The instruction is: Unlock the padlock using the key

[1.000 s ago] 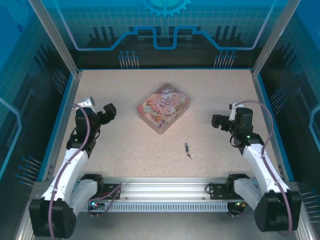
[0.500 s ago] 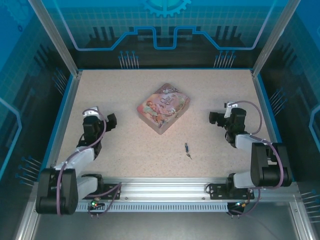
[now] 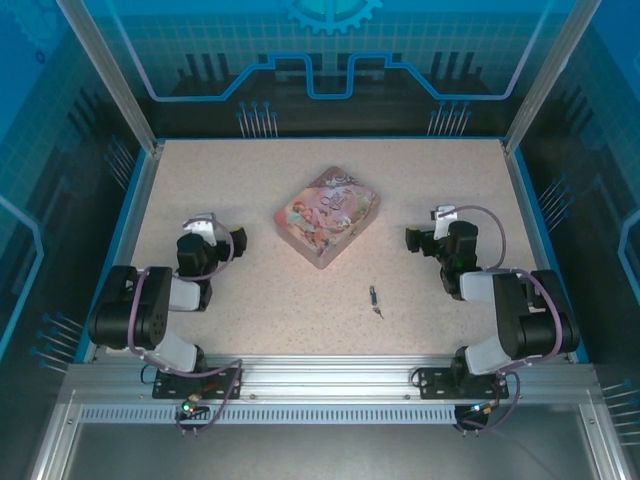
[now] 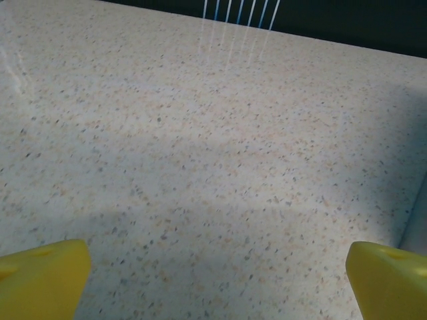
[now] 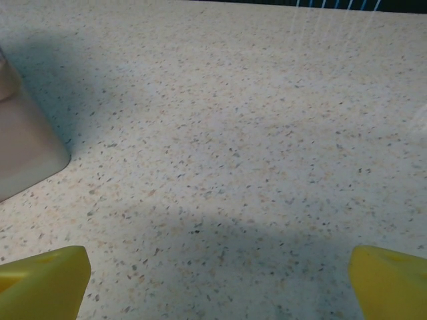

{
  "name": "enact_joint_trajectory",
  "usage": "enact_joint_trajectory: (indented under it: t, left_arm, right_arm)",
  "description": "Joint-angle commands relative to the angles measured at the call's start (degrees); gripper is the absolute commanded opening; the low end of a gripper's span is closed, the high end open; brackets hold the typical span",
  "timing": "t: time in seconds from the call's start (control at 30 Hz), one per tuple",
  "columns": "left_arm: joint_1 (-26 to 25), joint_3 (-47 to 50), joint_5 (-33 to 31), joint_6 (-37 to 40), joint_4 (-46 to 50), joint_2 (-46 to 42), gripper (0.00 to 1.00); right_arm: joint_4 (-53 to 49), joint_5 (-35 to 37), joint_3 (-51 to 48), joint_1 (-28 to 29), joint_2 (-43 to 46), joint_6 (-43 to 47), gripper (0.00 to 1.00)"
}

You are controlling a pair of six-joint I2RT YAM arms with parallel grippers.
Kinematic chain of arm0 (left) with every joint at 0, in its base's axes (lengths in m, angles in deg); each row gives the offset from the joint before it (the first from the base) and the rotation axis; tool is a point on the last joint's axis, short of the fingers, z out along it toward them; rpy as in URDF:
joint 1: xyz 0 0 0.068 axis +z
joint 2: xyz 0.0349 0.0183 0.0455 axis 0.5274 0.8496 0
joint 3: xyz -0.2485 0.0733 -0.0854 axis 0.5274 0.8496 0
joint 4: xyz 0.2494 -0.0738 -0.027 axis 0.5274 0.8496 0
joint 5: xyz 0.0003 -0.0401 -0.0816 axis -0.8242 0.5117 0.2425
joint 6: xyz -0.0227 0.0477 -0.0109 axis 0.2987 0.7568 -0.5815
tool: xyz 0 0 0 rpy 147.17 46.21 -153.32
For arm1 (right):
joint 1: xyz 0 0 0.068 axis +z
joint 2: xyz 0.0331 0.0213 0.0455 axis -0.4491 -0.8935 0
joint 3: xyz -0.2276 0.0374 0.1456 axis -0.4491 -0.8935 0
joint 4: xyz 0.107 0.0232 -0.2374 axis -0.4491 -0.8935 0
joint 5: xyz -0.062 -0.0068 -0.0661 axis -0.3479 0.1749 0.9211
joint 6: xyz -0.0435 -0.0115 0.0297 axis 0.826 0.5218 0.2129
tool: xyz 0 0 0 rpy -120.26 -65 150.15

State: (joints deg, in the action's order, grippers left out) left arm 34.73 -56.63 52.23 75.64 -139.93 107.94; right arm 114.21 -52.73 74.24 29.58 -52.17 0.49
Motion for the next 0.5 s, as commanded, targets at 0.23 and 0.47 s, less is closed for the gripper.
enact_joint_trajectory:
  t: [0.23,0.47]
  left_arm:
    - [-0.9,-3.6,1.0,2.8,2.2,-0.4,0.99]
    - [-1.0,-3.6,0.9,2.9,2.5,-0.3,0.99]
  right_arm:
    - [2.1,0.3,1.0,0.9,-0.6,2.5,1.00]
    - [1.7,-0.8,1.3,0.7,-0.6,2.7,1.00]
